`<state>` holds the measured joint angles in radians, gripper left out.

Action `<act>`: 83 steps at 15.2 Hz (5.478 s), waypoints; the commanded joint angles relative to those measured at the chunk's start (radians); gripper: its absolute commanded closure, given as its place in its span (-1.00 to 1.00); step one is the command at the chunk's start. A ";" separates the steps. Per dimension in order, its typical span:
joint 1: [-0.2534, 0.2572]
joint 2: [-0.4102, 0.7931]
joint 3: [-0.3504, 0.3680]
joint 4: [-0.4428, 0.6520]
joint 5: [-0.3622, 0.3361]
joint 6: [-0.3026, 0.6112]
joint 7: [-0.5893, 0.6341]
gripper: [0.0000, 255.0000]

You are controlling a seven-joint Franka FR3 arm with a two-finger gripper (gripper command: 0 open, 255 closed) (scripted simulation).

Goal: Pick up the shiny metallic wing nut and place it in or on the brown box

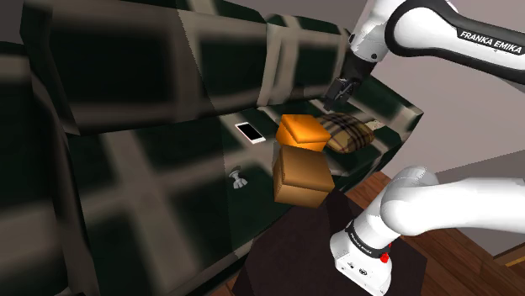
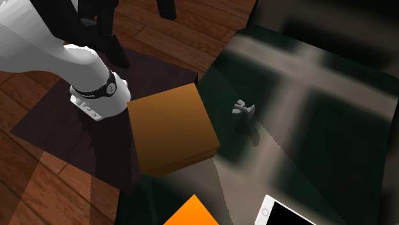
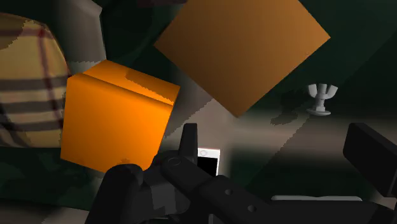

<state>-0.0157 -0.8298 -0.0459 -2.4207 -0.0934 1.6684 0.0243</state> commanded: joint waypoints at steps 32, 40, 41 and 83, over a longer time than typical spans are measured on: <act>-0.017 0.948 0.389 -0.075 -0.352 0.982 0.852 -1.00; 0.028 1.105 0.319 -0.012 -0.524 1.051 0.997 -1.00; 0.033 1.120 0.310 -0.007 -0.541 1.060 1.009 -1.00; -0.023 0.808 0.420 -0.014 -0.174 0.809 0.702 1.00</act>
<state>-0.0400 -0.0079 0.3734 -2.4372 -0.2817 2.4923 0.7381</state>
